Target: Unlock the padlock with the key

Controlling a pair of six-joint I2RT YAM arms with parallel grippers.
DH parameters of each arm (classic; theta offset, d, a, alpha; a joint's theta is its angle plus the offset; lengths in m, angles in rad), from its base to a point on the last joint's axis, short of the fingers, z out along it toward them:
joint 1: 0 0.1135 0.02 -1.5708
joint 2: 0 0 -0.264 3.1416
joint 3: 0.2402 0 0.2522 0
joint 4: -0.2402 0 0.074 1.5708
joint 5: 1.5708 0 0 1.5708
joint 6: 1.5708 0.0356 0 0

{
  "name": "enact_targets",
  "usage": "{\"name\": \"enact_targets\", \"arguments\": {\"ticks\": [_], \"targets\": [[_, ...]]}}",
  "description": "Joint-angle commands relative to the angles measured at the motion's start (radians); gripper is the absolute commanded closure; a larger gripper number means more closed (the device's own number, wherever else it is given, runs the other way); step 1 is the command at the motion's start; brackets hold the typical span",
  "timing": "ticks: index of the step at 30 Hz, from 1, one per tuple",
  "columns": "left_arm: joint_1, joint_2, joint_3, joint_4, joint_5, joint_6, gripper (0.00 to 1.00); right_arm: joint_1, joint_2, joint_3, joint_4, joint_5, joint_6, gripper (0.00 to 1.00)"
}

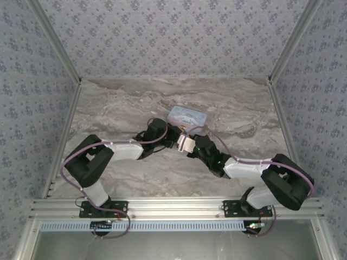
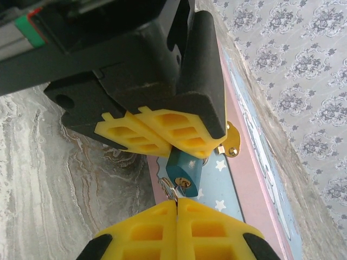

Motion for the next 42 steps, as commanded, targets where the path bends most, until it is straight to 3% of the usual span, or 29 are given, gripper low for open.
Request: {"name": "enact_targets", "arguments": {"ticks": [1,8,17,25,30,31,36,42], "targets": [[-0.004,-0.012,0.033,0.039,0.023,-0.013,1.0,0.0,0.009,0.033,0.009,0.036,0.058,1.0],[-0.005,-0.008,0.033,0.045,0.023,-0.017,1.0,-0.003,0.002,0.056,-0.055,0.03,0.31,1.0],[-0.007,-0.003,0.026,0.05,0.015,-0.021,1.0,-0.031,0.037,0.002,0.034,-0.077,0.608,1.0],[-0.012,-0.001,0.025,0.05,0.012,-0.022,1.0,-0.082,0.045,-0.012,0.07,-0.172,0.681,1.0],[-0.012,-0.006,0.022,0.05,0.008,-0.024,1.0,-0.083,0.029,-0.005,0.015,-0.169,0.575,1.0],[-0.011,-0.007,0.022,0.051,0.007,-0.023,1.0,-0.083,0.023,-0.005,0.006,-0.168,0.548,0.98],[-0.01,-0.021,0.009,0.049,-0.003,-0.024,1.0,-0.081,-0.035,-0.047,-0.016,-0.166,0.417,0.65],[-0.006,-0.044,0.001,0.04,-0.002,-0.019,1.0,-0.068,-0.114,-0.111,0.005,-0.146,0.309,0.48]]}}
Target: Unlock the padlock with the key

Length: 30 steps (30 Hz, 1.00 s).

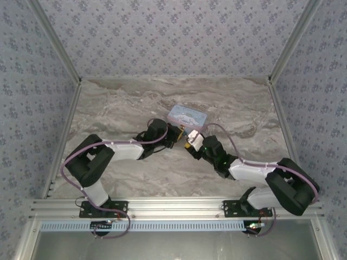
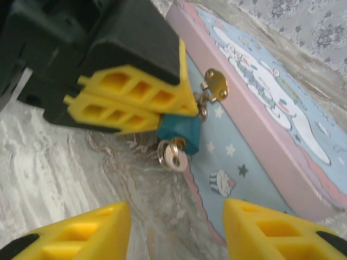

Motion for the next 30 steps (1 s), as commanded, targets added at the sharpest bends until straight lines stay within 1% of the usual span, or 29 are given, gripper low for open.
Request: {"name": "enact_targets", "arguments": {"ticks": [1,4,7,9,12,18,25,27,29,30], "targets": [[-0.003,-0.051,0.003,0.032,0.016,-0.003,1.0,0.018,-0.035,-0.023,0.011,0.017,-0.089,0.46],[-0.002,-0.066,-0.005,0.022,0.016,0.001,1.0,0.055,-0.023,-0.012,0.022,0.069,-0.127,0.42],[0.002,-0.083,-0.019,0.016,0.013,0.001,1.0,0.091,-0.021,0.007,0.027,0.122,-0.19,0.42],[0.004,-0.094,-0.029,0.013,0.013,0.001,1.0,0.111,-0.024,0.022,0.005,0.172,-0.259,0.43],[0.007,-0.103,-0.03,0.012,0.014,0.004,1.0,0.118,-0.033,0.028,-0.022,0.219,-0.339,0.44],[0.007,-0.103,-0.024,0.012,0.027,0.007,1.0,0.129,-0.047,0.046,-0.04,0.224,-0.38,0.48],[0.007,-0.102,-0.02,0.016,0.028,0.006,1.0,0.138,-0.006,0.075,-0.02,0.22,-0.388,0.53],[0.007,-0.1,-0.02,0.015,0.03,0.005,1.0,0.138,0.01,0.085,-0.016,0.219,-0.391,0.58],[0.007,-0.1,-0.019,0.017,0.032,0.004,1.0,0.138,0.025,0.095,-0.011,0.219,-0.393,0.59],[0.007,-0.1,-0.019,0.016,0.03,0.004,1.0,0.138,0.032,0.099,-0.006,0.218,-0.392,0.61]]}}
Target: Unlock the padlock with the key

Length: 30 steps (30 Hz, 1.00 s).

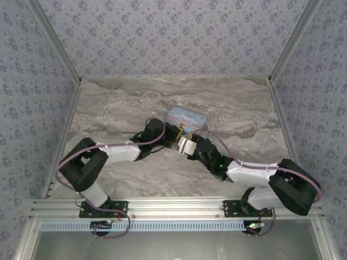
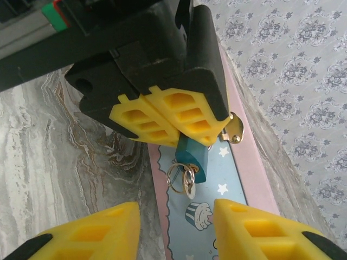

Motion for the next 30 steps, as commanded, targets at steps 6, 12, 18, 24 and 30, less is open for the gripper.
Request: {"name": "enact_targets", "arguments": {"ticks": [6,12,18,24,30], "targets": [[0.002,-0.026,0.014,0.023,0.023,0.004,1.0,0.006,0.058,0.05,0.041,0.025,-0.016,0.67],[0.001,-0.021,0.015,0.025,0.024,0.004,1.0,0.002,0.072,0.051,0.062,0.033,-0.012,0.72],[0.002,-0.016,0.021,0.025,0.029,0.003,1.0,-0.012,0.081,0.057,0.067,0.033,-0.005,0.77],[0.0,-0.014,0.023,0.029,0.035,0.004,1.0,-0.021,0.081,0.062,0.072,0.032,0.029,0.82],[0.0,-0.011,0.027,0.031,0.038,0.007,1.0,-0.021,0.078,0.054,0.083,0.02,0.08,0.94]]}}
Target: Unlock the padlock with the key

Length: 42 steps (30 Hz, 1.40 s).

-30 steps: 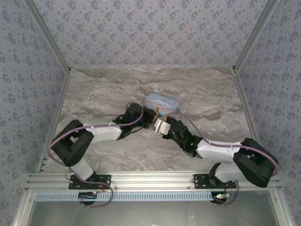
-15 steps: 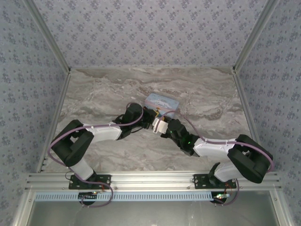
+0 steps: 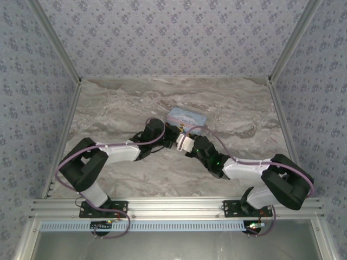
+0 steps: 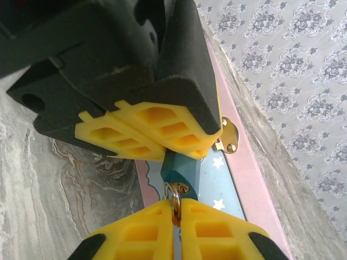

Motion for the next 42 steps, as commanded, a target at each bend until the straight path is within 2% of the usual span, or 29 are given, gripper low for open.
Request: {"name": "enact_targets", "arguments": {"ticks": [1,2,9,20,25,29,31,34,42], "targets": [[-0.001,-0.011,0.028,0.031,0.024,0.008,1.0,-0.005,0.005,0.023,0.034,-0.005,0.055,0.96],[-0.002,-0.009,0.027,0.032,0.023,0.008,1.0,-0.005,0.005,0.023,0.034,-0.007,0.066,1.0],[-0.005,-0.005,0.027,0.038,0.02,0.005,1.0,-0.006,0.001,0.022,0.026,-0.038,0.175,1.0],[-0.01,0.006,0.023,0.044,0.009,-0.002,1.0,-0.065,0.015,0.002,0.079,-0.205,0.464,1.0],[-0.011,0.014,0.023,0.052,0.009,-0.005,0.99,-0.079,0.024,0.009,0.054,-0.204,0.492,1.0],[-0.008,0.015,0.02,0.051,0.007,0.0,0.84,-0.097,0.033,0.01,0.015,-0.235,0.552,1.0],[-0.006,0.012,0.014,0.046,0.002,0.001,0.73,-0.104,0.041,0.006,-0.003,-0.254,0.608,1.0],[0.001,-0.015,0.002,0.026,-0.009,0.009,0.62,-0.12,0.051,0.001,-0.023,-0.29,0.706,1.0],[0.027,-0.164,0.003,-0.157,-0.067,0.101,0.41,-0.171,0.055,-0.054,0.036,-0.388,1.021,1.0]]}}
